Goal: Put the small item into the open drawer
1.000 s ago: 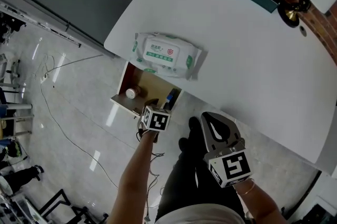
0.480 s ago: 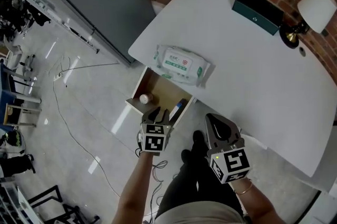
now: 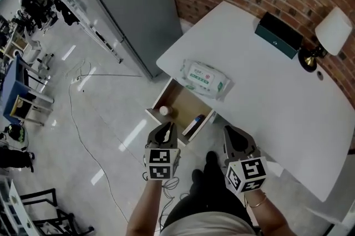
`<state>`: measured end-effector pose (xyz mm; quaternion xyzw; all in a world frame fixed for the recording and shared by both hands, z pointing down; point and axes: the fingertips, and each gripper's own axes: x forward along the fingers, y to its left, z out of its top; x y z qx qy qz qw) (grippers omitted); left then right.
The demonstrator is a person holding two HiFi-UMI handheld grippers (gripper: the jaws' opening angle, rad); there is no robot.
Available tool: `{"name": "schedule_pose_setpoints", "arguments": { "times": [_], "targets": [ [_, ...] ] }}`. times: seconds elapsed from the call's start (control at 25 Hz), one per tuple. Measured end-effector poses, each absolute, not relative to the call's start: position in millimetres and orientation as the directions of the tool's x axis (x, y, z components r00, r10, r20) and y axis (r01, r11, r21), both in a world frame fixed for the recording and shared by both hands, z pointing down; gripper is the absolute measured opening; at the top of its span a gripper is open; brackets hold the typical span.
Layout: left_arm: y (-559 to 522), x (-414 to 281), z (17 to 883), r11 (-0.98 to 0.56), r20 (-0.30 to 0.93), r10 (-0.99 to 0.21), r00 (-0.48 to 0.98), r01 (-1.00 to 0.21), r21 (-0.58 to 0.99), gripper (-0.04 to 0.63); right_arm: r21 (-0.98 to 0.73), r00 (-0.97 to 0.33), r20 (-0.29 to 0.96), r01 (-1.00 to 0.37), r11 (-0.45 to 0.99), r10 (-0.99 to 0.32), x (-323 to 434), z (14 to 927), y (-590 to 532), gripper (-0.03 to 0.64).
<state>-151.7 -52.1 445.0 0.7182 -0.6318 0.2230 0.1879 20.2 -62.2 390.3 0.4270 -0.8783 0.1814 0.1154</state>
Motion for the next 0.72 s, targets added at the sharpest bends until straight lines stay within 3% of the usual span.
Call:
{"name": "schedule_pose_setpoints", "arguments": {
  "times": [0.72],
  "targets": [
    [60, -201, 358, 0.031, 0.389, -0.921, -0.020, -0.999, 0.023, 0.021, -0.200, -0.669, 0.330, -0.739, 0.644, -0.666, 0, 358, -6, 0.005]
  ]
}}
